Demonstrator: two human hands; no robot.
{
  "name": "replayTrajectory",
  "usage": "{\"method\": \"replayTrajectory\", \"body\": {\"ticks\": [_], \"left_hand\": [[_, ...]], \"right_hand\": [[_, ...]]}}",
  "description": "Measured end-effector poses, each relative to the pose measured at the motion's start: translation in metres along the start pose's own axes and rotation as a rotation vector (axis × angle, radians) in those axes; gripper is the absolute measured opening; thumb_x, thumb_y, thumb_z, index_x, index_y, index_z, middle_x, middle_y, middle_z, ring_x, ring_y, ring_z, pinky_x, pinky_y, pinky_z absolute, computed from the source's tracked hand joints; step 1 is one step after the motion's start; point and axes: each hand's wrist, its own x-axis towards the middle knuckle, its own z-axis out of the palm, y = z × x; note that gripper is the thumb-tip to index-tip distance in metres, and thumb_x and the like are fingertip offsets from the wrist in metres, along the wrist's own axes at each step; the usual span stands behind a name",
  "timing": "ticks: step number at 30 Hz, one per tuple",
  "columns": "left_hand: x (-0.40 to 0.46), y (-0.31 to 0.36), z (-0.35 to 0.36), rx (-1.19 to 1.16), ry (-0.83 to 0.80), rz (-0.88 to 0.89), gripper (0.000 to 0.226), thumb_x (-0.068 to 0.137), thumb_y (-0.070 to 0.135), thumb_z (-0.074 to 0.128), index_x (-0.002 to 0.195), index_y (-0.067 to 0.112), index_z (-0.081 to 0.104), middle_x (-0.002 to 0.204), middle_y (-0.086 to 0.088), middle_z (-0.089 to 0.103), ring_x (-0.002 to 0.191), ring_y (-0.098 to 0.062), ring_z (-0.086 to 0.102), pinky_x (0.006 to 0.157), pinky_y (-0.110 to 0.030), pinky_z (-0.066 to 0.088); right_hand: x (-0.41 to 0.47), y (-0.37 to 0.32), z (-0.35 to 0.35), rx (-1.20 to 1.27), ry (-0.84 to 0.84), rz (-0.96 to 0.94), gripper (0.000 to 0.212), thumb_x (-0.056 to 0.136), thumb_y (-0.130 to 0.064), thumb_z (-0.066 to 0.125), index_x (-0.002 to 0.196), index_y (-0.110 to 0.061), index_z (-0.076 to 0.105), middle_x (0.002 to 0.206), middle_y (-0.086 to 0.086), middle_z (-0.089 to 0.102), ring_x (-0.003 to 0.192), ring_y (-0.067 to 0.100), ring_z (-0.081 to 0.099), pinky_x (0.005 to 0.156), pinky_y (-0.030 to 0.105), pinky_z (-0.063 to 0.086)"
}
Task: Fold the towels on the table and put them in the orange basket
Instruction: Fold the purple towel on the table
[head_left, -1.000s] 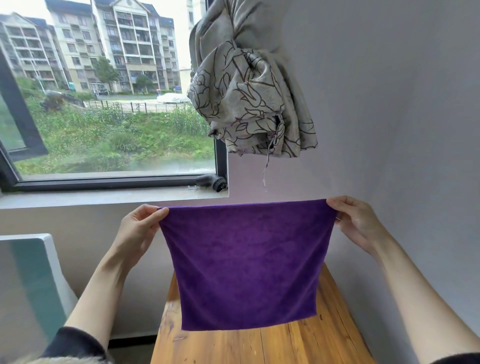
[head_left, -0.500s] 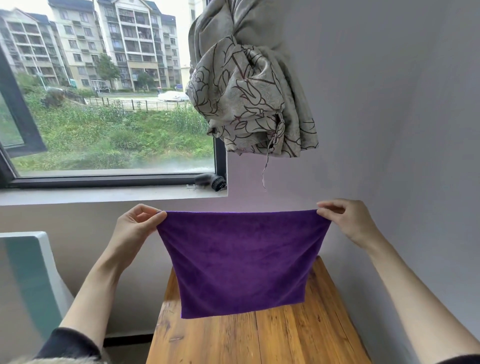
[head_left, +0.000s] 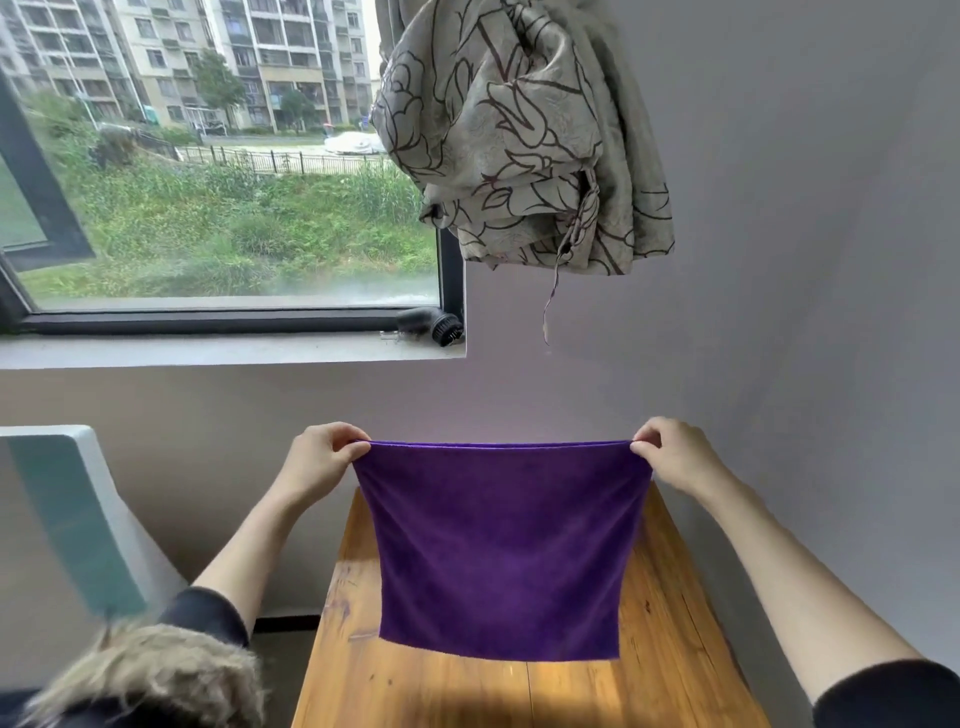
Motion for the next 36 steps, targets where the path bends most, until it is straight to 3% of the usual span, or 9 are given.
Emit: {"method": "replayTrajectory", "body": {"ticks": [3,9,12,15,20,24,28,34,36], "left_hand": [[0.008,0.004,0.014,0.0,0.078,-0.016,0.011,0.087,0.004,0.06,0.089,0.006,0.07,0.086,-0.001,0.066,0.085,-0.014,0.059,0.079,-0.02,0.038],[0.018,0.022,0.018,-0.233,0.241,0.03,0.014,0.088,0.002,0.057,0.086,0.012,0.066,0.08,-0.001,0.065,0.075,-0.01,0.058,0.076,-0.021,0.042],[0.005,0.022,0.02,-0.334,0.268,0.078,0.017,0.089,0.0,0.056,0.086,0.014,0.064,0.079,0.007,0.063,0.07,0.0,0.056,0.073,-0.014,0.044],[-0.023,0.004,0.032,-0.368,0.238,0.092,0.021,0.09,0.0,0.055,0.084,0.018,0.063,0.083,0.005,0.064,0.077,-0.007,0.058,0.075,-0.017,0.045],[-0.08,-0.064,0.071,-0.229,-0.01,-0.017,0.032,0.086,-0.003,0.056,0.074,0.026,0.065,0.083,0.013,0.068,0.082,-0.016,0.061,0.08,-0.027,0.046],[-0.127,-0.11,0.102,-0.036,-0.3,-0.111,0.025,0.084,-0.004,0.058,0.074,0.018,0.064,0.091,-0.006,0.068,0.076,-0.007,0.058,0.075,-0.017,0.041],[-0.173,-0.145,0.128,0.12,-0.459,-0.228,0.021,0.086,0.003,0.06,0.076,0.021,0.065,0.088,-0.003,0.07,0.089,-0.021,0.063,0.086,-0.035,0.048],[-0.223,-0.16,0.135,0.144,-0.787,-0.369,0.016,0.091,0.009,0.055,0.081,0.018,0.063,0.089,-0.001,0.065,0.085,-0.014,0.06,0.072,-0.022,0.048],[-0.224,-0.162,0.134,0.181,-0.848,-0.4,0.011,0.091,0.009,0.055,0.086,0.014,0.064,0.093,-0.005,0.066,0.085,-0.017,0.06,0.068,-0.022,0.05]], "right_hand": [[0.016,0.002,0.017,-0.034,0.103,0.024,0.009,0.09,-0.011,0.054,0.089,-0.006,0.062,0.102,0.016,0.066,0.096,0.034,0.059,0.085,0.037,0.044],[0.023,-0.008,0.01,0.104,0.36,-0.042,0.015,0.093,-0.008,0.05,0.1,0.0,0.06,0.104,0.017,0.065,0.099,0.035,0.058,0.086,0.038,0.043],[0.008,-0.009,0.005,0.265,0.403,-0.047,0.016,0.093,-0.008,0.05,0.102,0.0,0.06,0.104,0.015,0.065,0.098,0.029,0.059,0.08,0.027,0.041],[-0.017,0.007,0.017,0.328,0.391,-0.045,0.015,0.093,-0.008,0.052,0.102,-0.002,0.061,0.101,0.012,0.065,0.091,0.023,0.058,0.072,0.015,0.035],[-0.07,0.062,0.059,0.232,0.167,0.043,0.01,0.091,-0.008,0.056,0.096,-0.004,0.064,0.087,0.005,0.06,0.082,0.02,0.054,0.065,0.016,0.03],[-0.115,0.107,0.096,0.071,-0.108,0.167,0.009,0.087,-0.008,0.06,0.092,-0.004,0.067,0.093,0.011,0.067,0.084,0.022,0.056,0.069,0.022,0.033],[-0.161,0.14,0.123,-0.051,-0.417,0.252,0.005,0.087,-0.012,0.061,0.084,-0.013,0.065,0.095,0.009,0.067,0.094,0.026,0.061,0.075,0.024,0.039],[-0.208,0.164,0.139,-0.049,-0.645,0.381,0.015,0.089,-0.012,0.059,0.076,-0.019,0.06,0.081,-0.002,0.06,0.074,0.011,0.055,0.059,0.018,0.039],[-0.213,0.17,0.141,-0.059,-0.698,0.427,0.017,0.088,-0.012,0.06,0.073,-0.019,0.061,0.08,-0.001,0.061,0.076,0.014,0.057,0.064,0.022,0.043]]}}
